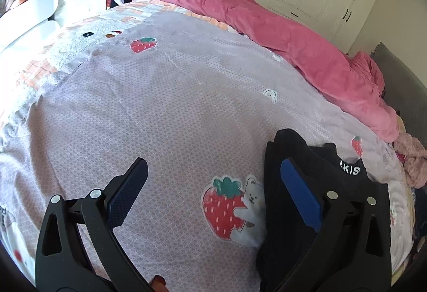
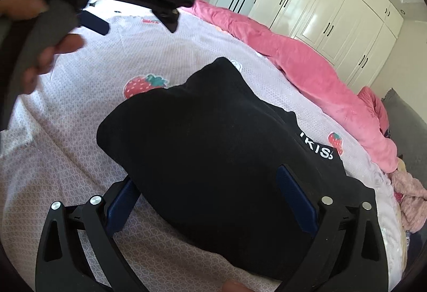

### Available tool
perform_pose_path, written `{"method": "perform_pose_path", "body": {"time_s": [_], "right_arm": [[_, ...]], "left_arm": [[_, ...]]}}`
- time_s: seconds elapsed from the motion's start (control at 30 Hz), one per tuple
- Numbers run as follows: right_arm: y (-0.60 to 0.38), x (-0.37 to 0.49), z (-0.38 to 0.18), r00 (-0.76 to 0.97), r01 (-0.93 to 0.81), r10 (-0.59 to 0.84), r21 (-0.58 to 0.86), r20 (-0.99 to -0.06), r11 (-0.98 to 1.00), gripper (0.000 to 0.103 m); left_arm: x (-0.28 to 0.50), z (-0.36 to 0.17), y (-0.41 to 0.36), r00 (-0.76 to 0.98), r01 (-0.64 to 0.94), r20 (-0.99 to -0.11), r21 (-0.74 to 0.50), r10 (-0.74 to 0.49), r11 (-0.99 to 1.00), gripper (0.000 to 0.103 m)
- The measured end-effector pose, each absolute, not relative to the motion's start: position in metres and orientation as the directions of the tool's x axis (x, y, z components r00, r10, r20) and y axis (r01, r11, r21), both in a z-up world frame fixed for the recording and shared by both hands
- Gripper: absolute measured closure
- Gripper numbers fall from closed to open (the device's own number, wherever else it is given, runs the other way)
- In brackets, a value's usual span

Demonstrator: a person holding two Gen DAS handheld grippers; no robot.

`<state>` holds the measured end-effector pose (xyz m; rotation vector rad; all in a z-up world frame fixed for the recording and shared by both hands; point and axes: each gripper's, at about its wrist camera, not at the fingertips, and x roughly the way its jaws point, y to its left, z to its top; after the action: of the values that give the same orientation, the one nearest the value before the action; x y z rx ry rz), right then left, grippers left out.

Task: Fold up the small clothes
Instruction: 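Move both grippers to the sweatshirt's side edge and close on it, then lift the side edge with both grippers and fold it over the body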

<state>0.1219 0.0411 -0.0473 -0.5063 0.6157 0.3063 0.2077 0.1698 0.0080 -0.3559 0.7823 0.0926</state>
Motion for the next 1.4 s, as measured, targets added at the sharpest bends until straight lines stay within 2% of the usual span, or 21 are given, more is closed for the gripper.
{"method": "perform_pose_path", "body": {"time_s": [0.03,0.1,0.13,0.17,0.2,0.23,0.27,0.37,0.47,0.87,0.93,1.0,1.03,1.13,1.2,1.23,1.27,1.3,1.4], "right_arm": [[0.040,0.121,-0.046,0.774,-0.426,0.139,-0.345,-0.618,0.836,0.026],[0.038,0.121,-0.043,0.762,-0.453,0.180,-0.314,-0.622,0.834,0.037],[0.037,0.121,-0.041,0.754,-0.470,0.203,-0.297,-0.624,0.831,0.051],[0.036,0.122,-0.040,0.746,-0.484,0.223,-0.280,-0.628,0.829,0.071],[0.036,0.121,-0.039,0.740,-0.493,0.239,-0.265,-0.629,0.829,0.079],[0.035,0.120,-0.038,0.736,-0.500,0.252,-0.254,-0.628,0.828,0.092],[0.033,0.120,-0.036,0.732,-0.512,0.277,-0.235,-0.623,0.826,0.095],[0.029,0.109,-0.030,0.767,-0.490,0.274,-0.253,-0.580,0.834,0.096],[0.018,0.107,-0.025,0.778,-0.462,0.292,-0.193,-0.557,0.865,0.096],[0.011,0.100,-0.026,0.779,-0.452,0.317,-0.134,-0.540,0.882,0.096],[0.011,0.100,-0.027,0.777,-0.452,0.318,-0.130,-0.543,0.883,0.096],[0.009,0.100,-0.027,0.782,-0.441,0.311,-0.126,-0.541,0.889,0.096],[0.008,0.101,-0.027,0.783,-0.435,0.309,-0.121,-0.539,0.892,0.096],[0.005,0.103,-0.028,0.779,-0.428,0.309,-0.103,-0.546,0.898,0.096],[0.002,0.103,-0.029,0.774,-0.424,0.312,-0.085,-0.551,0.902,0.096],[0.001,0.103,-0.029,0.775,-0.419,0.310,-0.081,-0.551,0.904,0.096],[0.000,0.102,-0.028,0.777,-0.414,0.309,-0.076,-0.548,0.907,0.096],[-0.002,0.101,-0.027,0.781,-0.409,0.308,-0.072,-0.543,0.910,0.096],[-0.009,0.098,-0.023,0.791,-0.394,0.308,-0.054,-0.529,0.918,0.096]], "left_arm": [[0.214,0.009,0.167,0.705,-0.207,-0.707,-0.280,-0.055,0.938,0.010],[0.224,0.008,0.162,0.702,-0.195,-0.709,-0.284,-0.069,0.939,0.010],[0.229,0.007,0.159,0.698,-0.189,-0.712,-0.287,-0.077,0.939,0.010],[0.236,0.006,0.156,0.693,-0.180,-0.715,-0.292,-0.090,0.939,0.010],[0.240,0.004,0.153,0.688,-0.169,-0.717,-0.304,-0.109,0.938,0.010],[0.243,0.001,0.151,0.683,-0.158,-0.719,-0.318,-0.129,0.935,0.010],[0.246,-0.004,0.149,0.674,-0.141,-0.719,-0.351,-0.170,0.926,0.010],[0.256,-0.027,0.145,0.602,-0.068,-0.706,-0.512,-0.374,0.857,0.010],[0.263,-0.044,0.138,0.549,-0.047,-0.690,-0.588,-0.471,0.807,0.010],[0.265,-0.052,0.098,0.508,0.015,-0.689,-0.593,-0.517,0.805,0.010],[0.265,-0.053,0.090,0.498,0.030,-0.690,-0.592,-0.526,0.805,0.016],[0.267,-0.053,0.081,0.483,0.047,-0.706,-0.569,-0.517,0.821,0.030],[0.267,-0.053,0.078,0.482,0.051,-0.713,-0.557,-0.509,0.829,0.032],[0.266,-0.052,0.075,0.489,0.050,-0.719,-0.543,-0.495,0.838,0.049],[0.265,-0.050,0.074,0.497,0.051,-0.713,-0.545,-0.495,0.837,0.064],[0.264,-0.047,0.074,0.504,0.053,-0.706,-0.549,-0.497,0.834,0.066],[0.262,-0.043,0.073,0.514,0.059,-0.699,-0.550,-0.498,0.833,0.073],[0.257,-0.041,0.079,0.522,0.066,-0.692,-0.551,-0.499,0.832,0.078],[0.250,-0.028,0.077,0.547,0.088,-0.672,-0.547,-0.500,0.832,0.081]]}}
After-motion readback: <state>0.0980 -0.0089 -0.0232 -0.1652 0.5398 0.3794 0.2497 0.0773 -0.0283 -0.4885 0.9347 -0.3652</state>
